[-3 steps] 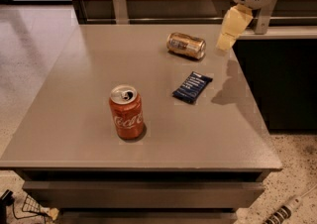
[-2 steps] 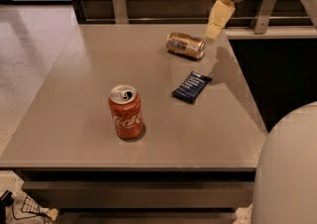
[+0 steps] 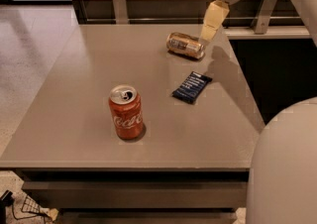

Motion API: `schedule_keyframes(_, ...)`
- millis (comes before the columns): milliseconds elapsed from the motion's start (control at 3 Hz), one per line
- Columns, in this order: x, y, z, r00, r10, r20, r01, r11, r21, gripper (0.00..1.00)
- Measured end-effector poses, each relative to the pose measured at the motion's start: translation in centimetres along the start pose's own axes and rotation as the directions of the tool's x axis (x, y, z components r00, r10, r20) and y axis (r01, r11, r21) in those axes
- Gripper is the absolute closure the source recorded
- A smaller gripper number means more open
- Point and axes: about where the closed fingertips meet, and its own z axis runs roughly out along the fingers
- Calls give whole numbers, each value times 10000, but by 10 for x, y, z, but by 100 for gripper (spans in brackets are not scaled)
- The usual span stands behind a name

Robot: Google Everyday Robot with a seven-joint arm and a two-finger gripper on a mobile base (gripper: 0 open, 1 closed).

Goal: Place orange can upright

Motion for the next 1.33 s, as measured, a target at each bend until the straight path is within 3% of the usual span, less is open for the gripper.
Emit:
schedule_keyframes(1000, -48, -4, 56, 9961, -261, -840, 206, 9976, -659, 0)
schedule_keyframes(1333, -52, -3, 71, 9935, -48, -1137, -50, 9963, -861, 0)
